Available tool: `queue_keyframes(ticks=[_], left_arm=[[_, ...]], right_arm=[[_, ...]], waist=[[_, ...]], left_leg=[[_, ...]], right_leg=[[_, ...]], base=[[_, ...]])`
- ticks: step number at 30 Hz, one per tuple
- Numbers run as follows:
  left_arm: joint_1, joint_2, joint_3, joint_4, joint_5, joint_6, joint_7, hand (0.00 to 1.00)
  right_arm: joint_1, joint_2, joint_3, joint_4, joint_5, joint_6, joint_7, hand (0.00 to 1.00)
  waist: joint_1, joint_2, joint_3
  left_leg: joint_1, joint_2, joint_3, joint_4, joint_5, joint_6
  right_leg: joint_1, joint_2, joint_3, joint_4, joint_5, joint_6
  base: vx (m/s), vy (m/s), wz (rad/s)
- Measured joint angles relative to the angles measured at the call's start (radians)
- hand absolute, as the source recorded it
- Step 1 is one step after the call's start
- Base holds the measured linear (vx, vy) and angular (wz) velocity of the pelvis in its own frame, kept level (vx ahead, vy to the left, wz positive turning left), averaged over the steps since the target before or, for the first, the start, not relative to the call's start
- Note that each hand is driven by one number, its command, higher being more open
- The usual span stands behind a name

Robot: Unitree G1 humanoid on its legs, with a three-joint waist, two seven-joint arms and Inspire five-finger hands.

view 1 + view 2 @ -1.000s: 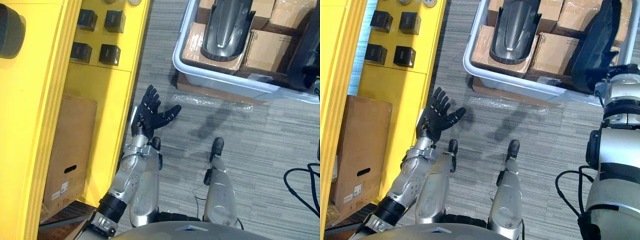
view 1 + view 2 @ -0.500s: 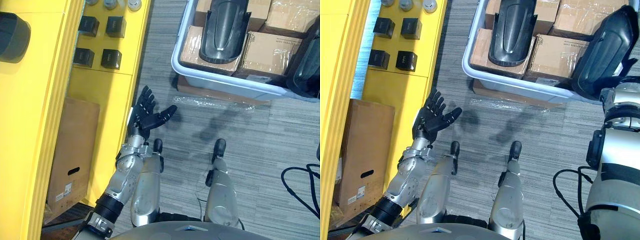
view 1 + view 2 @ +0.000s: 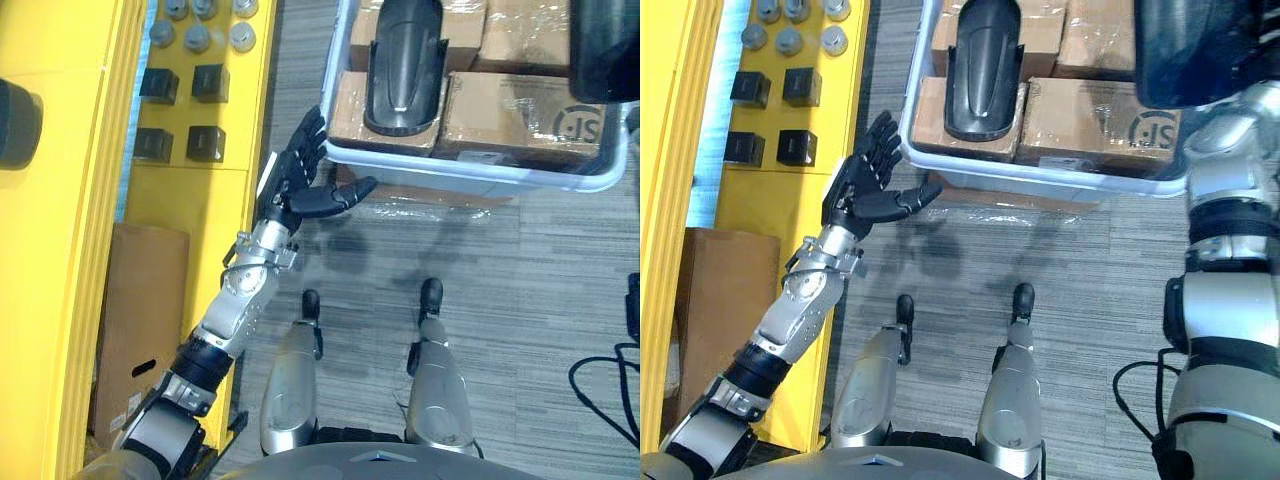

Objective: Walk over and take three plastic housings, then place them on the shelf

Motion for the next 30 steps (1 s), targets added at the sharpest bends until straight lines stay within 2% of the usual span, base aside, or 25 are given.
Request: queue_keyframes(ticks=[1, 3, 5, 8, 11, 16, 21, 24, 30], left_arm=[[-0.039, 0.001, 0.000, 0.001, -0.082, 0.026, -0.017, 1.00], [-0.067, 0.000, -0.001, 0.015, -0.120, 0.038, -0.017, 1.00], [-0.113, -0.011, -0.002, 0.079, -0.123, 0.059, 0.001, 1.00], [-0.123, -0.046, 0.000, 0.095, -0.130, 0.063, 0.034, 1.00], [-0.124, -0.083, 0.000, 0.095, -0.139, 0.069, 0.060, 1.00], [-0.124, -0.137, -0.024, 0.105, -0.151, 0.103, 0.075, 1.00], [-0.121, -0.182, -0.052, 0.142, -0.161, 0.124, 0.087, 1.00], [-0.120, -0.193, -0.059, 0.154, -0.208, 0.125, 0.080, 1.00], [-0.083, -0.208, -0.086, 0.176, -0.275, 0.129, 0.075, 1.00]], right_arm=[[0.032, 0.036, 0.000, -0.060, -0.017, -0.007, -0.005, 0.00], [0.052, 0.061, 0.000, -0.105, -0.039, -0.011, -0.006, 0.00], [0.103, 0.117, -0.002, -0.194, -0.072, -0.027, -0.009, 0.00], [0.190, 0.171, -0.023, -0.327, -0.122, -0.062, -0.020, 0.00], [0.288, 0.258, -0.049, -0.422, -0.157, -0.092, -0.041, 0.00], [0.387, 0.390, -0.050, -0.466, -0.202, -0.120, -0.050, 0.00], [0.460, 0.496, -0.028, -0.466, -0.209, -0.120, -0.048, 0.00], [0.474, 0.519, -0.013, -0.466, -0.222, -0.120, -0.046, 0.00], [0.541, 0.558, 0.034, -0.463, -0.236, -0.125, -0.036, 0.00]], waist=[[-0.009, -0.018, -0.001], [-0.021, -0.033, -0.001], [-0.035, -0.059, -0.003], [-0.053, -0.070, -0.003], [-0.055, -0.096, -0.031], [-0.054, -0.144, -0.080], [-0.042, -0.155, -0.113], [-0.037, -0.158, -0.127], [-0.026, -0.178, -0.219]], left_leg=[[0.017, 0.006, 0.008, -0.030, 0.013, -0.005], [0.026, 0.009, 0.012, -0.052, 0.024, -0.009], [0.072, 0.019, 0.030, -0.094, 0.036, -0.014], [0.137, 0.022, 0.048, -0.136, 0.040, -0.013], [0.176, 0.024, 0.061, -0.161, 0.040, -0.013], [0.205, 0.024, 0.071, -0.183, 0.042, -0.013], [0.249, 0.024, 0.074, -0.203, 0.046, -0.012], [0.257, 0.024, 0.074, -0.203, 0.047, -0.013], [0.281, 0.024, 0.070, -0.231, 0.055, -0.016]], right_leg=[[0.002, 0.006, 0.004, -0.011, 0.001, -0.006], [0.002, 0.009, 0.006, -0.017, 0.002, -0.007], [0.023, 0.019, 0.016, -0.030, 0.006, -0.013], [0.063, 0.021, 0.019, -0.034, 0.006, -0.013], [0.091, 0.023, 0.021, -0.052, 0.002, -0.014], [0.106, 0.023, 0.022, -0.052, -0.006, -0.016], [0.139, 0.023, 0.021, -0.052, -0.006, -0.016], [0.148, 0.022, 0.020, -0.052, -0.010, -0.012], [0.164, 0.022, 0.015, -0.053, -0.024, -0.004]], base=[[0.03, -0.035, -0.10], [0.03, -0.031, -0.09], [0.06, -0.026, -0.16], [0.07, 0.008, -0.12], [0.05, 0.024, -0.09], [0.03, 0.015, -0.03], [0.00, 0.006, 0.00], [0.00, 0.000, 0.00], [0.00, -0.001, 0.02]])
